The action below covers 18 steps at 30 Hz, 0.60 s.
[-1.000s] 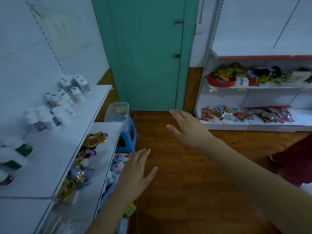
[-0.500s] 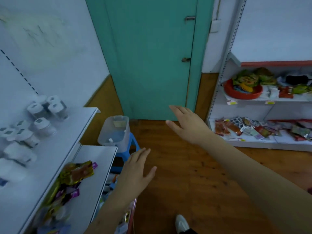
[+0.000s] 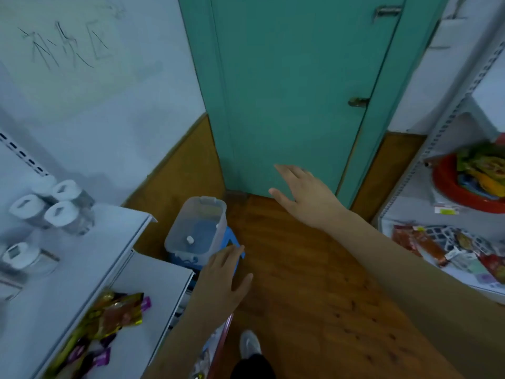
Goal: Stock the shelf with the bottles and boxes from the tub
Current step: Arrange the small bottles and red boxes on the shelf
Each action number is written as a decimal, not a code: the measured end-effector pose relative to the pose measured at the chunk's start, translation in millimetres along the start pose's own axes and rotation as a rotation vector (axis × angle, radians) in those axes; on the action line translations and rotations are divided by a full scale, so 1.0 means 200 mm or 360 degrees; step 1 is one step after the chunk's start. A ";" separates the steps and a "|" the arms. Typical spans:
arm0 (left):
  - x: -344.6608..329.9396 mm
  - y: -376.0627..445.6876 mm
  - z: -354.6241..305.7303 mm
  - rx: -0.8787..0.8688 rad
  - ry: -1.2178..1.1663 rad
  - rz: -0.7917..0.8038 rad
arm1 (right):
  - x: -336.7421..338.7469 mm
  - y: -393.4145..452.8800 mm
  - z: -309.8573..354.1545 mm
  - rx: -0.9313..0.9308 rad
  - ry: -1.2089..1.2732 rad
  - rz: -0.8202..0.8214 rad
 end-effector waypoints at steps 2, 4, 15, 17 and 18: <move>-0.02 0.16 0.08 0.0032 -0.0022 -0.0001 | -0.05 0.20 -0.05 0.0016 -0.0008 0.0027; -0.03 0.35 0.18 0.0071 -0.0016 0.0000 | -0.10 0.42 -0.09 0.0041 -0.0017 0.0050; 0.22 1.10 0.72 0.0180 0.0210 -0.0099 | -0.37 1.55 -0.06 0.0147 -0.0029 0.0279; 0.23 1.19 0.79 0.0219 0.0212 -0.0072 | -0.47 1.68 -0.05 0.0176 -0.0022 0.0339; 0.23 1.22 0.83 0.0265 0.0198 -0.0046 | -0.53 1.75 -0.04 0.0194 -0.0016 0.0387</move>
Point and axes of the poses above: each hand's wrist, its own y-axis towards the middle knuckle, its own x-axis out of the back of the hand, z = x × y, the point moved 6 cm from there along y, towards the middle knuckle, and after that the axes turned 14 degrees about y, right-handed, at the moved point
